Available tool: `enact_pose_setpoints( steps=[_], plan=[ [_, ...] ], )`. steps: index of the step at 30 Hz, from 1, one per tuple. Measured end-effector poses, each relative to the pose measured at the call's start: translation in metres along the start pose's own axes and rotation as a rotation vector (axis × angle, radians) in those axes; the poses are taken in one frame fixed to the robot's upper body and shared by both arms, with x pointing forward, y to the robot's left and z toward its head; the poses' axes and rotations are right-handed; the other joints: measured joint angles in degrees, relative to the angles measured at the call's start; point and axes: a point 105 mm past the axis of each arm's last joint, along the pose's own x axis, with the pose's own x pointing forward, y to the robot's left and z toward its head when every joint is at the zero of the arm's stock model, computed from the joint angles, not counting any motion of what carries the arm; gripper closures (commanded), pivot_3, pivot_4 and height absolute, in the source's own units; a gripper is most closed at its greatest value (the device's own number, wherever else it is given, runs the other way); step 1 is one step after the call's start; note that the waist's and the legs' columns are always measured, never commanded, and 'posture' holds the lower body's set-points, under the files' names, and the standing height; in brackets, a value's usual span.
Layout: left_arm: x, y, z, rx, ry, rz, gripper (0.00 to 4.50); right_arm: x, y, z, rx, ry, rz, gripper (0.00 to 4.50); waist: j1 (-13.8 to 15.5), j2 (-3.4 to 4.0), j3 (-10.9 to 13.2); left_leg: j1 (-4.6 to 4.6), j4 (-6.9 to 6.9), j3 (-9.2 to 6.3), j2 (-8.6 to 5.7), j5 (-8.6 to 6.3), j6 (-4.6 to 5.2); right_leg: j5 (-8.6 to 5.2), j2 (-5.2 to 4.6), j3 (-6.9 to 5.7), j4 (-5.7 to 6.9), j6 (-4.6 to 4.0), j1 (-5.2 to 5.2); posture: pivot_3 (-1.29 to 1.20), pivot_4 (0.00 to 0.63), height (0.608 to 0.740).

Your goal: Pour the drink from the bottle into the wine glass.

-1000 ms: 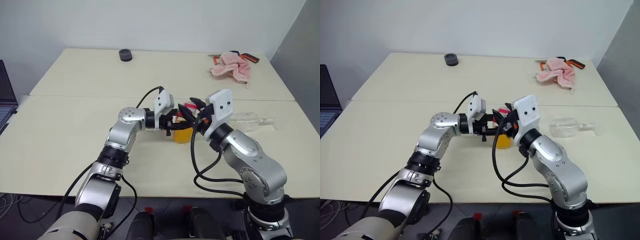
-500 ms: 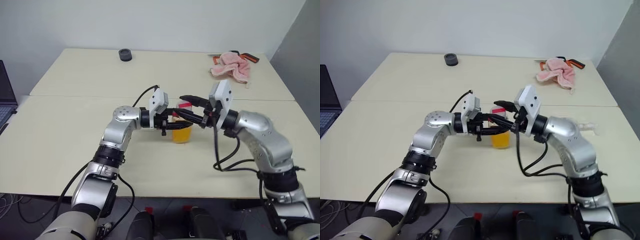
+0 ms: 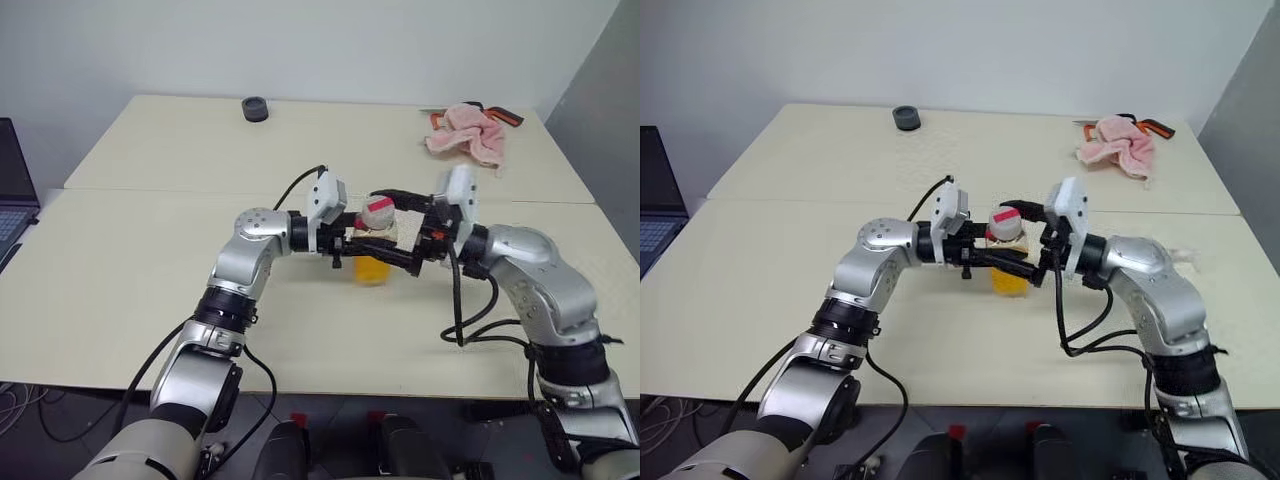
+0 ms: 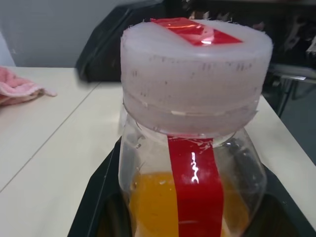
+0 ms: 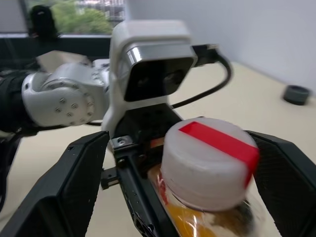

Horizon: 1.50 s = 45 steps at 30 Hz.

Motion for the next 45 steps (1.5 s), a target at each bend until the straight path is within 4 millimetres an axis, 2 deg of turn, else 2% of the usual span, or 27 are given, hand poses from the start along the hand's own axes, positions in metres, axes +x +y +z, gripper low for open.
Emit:
enact_pose_setpoints(
  steps=[4,10,20,23,28,34,37,41,45],
  plan=[
    [0.000,0.004,0.000,0.011,0.005,0.033,2.71,-0.013,0.009,0.005,-0.012,-0.009,-0.172,0.18,-0.03,0.00,0.00,0.02,-0.02,-0.01,0.00,0.00,0.00,0.00,0.02,0.01,0.01,0.00,0.00,0.00,0.150,0.740],
    [0.009,0.004,-0.005,0.010,0.005,0.038,2.71,0.006,0.017,0.003,-0.015,-0.006,-0.447,0.18,-0.26,0.02,-0.01,0.06,0.00,0.01,0.00,0.01,-0.01,0.00,0.06,0.05,0.08,0.01,-0.02,0.00,0.150,0.740],
    [0.010,0.006,-0.008,0.014,0.014,0.040,2.71,0.011,0.012,-0.003,-0.008,0.023,-0.614,0.18,-0.20,0.02,-0.01,0.02,-0.02,0.03,-0.01,0.01,-0.01,0.00,0.05,0.05,0.01,0.01,-0.03,0.00,0.150,0.740],
    [0.010,0.006,-0.008,0.014,0.015,0.040,2.71,0.012,0.011,-0.005,0.007,0.025,-0.621,0.80,-0.23,0.02,-0.01,0.03,-0.02,0.03,0.00,0.01,-0.01,0.00,0.05,0.05,0.02,0.01,-0.03,0.00,0.150,0.740],
    [0.010,0.006,-0.008,0.016,0.017,0.042,2.71,0.014,0.012,-0.007,0.022,0.026,-0.608,2.58,-0.24,0.02,-0.01,0.02,-0.02,0.02,0.00,0.01,0.00,0.00,0.05,0.04,0.02,0.01,-0.03,0.00,0.150,0.740],
    [0.009,0.006,-0.009,0.017,0.019,0.041,2.71,0.015,0.014,-0.007,0.022,0.024,-0.584,2.64,-0.25,0.02,0.00,0.03,-0.02,0.02,-0.01,0.00,0.00,0.00,0.05,0.04,0.02,0.01,-0.03,0.00,0.150,0.740],
    [0.006,0.006,-0.009,0.018,0.026,0.030,2.71,0.017,0.015,-0.009,0.002,0.013,-0.503,2.64,-0.27,0.02,0.00,0.03,-0.02,0.03,-0.01,0.00,0.00,0.00,0.06,0.04,0.01,0.01,-0.02,0.00,0.150,0.740],
    [-0.004,0.003,-0.010,0.011,0.052,-0.019,2.71,0.018,0.013,-0.013,-0.035,-0.003,-0.262,2.64,-0.30,0.02,0.00,0.05,-0.02,0.06,-0.01,0.00,0.00,0.00,0.06,0.04,0.01,0.01,-0.02,0.00,0.150,0.740],
    [-0.009,0.003,-0.005,0.031,0.078,-0.072,2.72,0.015,0.001,-0.009,-0.055,0.016,-0.021,2.64,-0.28,0.03,0.03,0.04,-0.01,0.06,0.00,0.00,0.01,0.00,0.07,0.01,0.01,0.00,-0.01,0.00,0.150,0.740]
  ],
)
